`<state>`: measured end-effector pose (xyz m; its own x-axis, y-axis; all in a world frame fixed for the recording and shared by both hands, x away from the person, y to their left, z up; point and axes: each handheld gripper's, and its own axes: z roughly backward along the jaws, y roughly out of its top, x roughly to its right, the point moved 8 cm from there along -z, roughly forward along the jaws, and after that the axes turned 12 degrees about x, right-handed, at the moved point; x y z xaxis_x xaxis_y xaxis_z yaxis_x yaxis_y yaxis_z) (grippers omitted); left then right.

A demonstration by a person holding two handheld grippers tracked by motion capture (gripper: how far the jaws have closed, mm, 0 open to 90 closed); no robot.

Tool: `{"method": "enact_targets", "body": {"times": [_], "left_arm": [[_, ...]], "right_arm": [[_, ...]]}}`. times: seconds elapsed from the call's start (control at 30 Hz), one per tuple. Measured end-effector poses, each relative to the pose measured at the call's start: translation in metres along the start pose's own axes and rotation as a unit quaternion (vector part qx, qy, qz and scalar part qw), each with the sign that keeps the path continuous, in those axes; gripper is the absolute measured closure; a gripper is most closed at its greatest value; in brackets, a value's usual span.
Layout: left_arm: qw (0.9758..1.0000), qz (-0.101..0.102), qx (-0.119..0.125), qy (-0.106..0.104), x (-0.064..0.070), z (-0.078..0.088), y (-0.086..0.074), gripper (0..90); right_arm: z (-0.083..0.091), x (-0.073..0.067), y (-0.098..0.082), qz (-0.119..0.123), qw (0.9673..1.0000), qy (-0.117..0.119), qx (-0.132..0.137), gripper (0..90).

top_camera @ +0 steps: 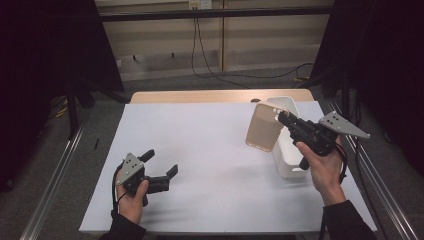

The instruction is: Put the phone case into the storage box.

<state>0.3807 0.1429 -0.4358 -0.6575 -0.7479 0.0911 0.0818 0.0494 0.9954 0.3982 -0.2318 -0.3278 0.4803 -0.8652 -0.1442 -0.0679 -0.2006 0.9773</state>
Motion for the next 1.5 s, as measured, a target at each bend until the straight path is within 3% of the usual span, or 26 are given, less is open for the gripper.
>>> {"method": "enact_targets", "body": {"times": [0.03, 0.23, 0.53, 0.87, 1.13, 1.23, 1.4, 1.5], "left_arm": [[1.0, 0.004, 0.002, 0.0, 0.0, 0.002, -0.001, 2.2], [0.9998, -0.016, -0.008, -0.001, -0.005, 0.01, -0.007, 2.0], [0.9996, -0.013, -0.013, 0.023, -0.015, 0.02, -0.009, 2.4], [0.9995, -0.007, 0.02, 0.024, -0.017, 0.034, -0.001, 3.1], [0.9991, -0.01, 0.026, 0.033, -0.018, 0.041, -0.001, 4.1], [0.999, -0.02, 0.016, 0.037, -0.021, 0.044, -0.004, 3.9], [0.999, -0.014, 0.015, 0.04, -0.023, 0.044, -0.006, 3.3], [0.999, -0.023, 0.002, 0.039, -0.02, 0.042, -0.008, 3.3]], "right_arm": [[0.0, 0.002, 0.002, -0.001, 1.0, -0.001, 0.0, 81.6], [0.0, 0.011, 0.016, 0.014, 0.9998, -0.006, 0.01, 81.5], [-0.001, 0.028, 0.032, 0.017, 0.9994, -0.014, 0.025, 81.5], [-0.006, 0.044, 0.046, 0.017, 0.9991, -0.023, 0.03, 81.4], [-0.016, 0.063, 0.053, 0.029, 0.999, -0.024, 0.025, 81.4], [-0.018, 0.068, 0.054, 0.036, 0.9988, -0.022, 0.024, 81.4], [-0.025, 0.081, 0.057, 0.031, 0.999, -0.025, 0.021, 81.4], [-0.029, 0.09, 0.057, 0.03, 0.999, -0.026, 0.02, 81.4]]}}
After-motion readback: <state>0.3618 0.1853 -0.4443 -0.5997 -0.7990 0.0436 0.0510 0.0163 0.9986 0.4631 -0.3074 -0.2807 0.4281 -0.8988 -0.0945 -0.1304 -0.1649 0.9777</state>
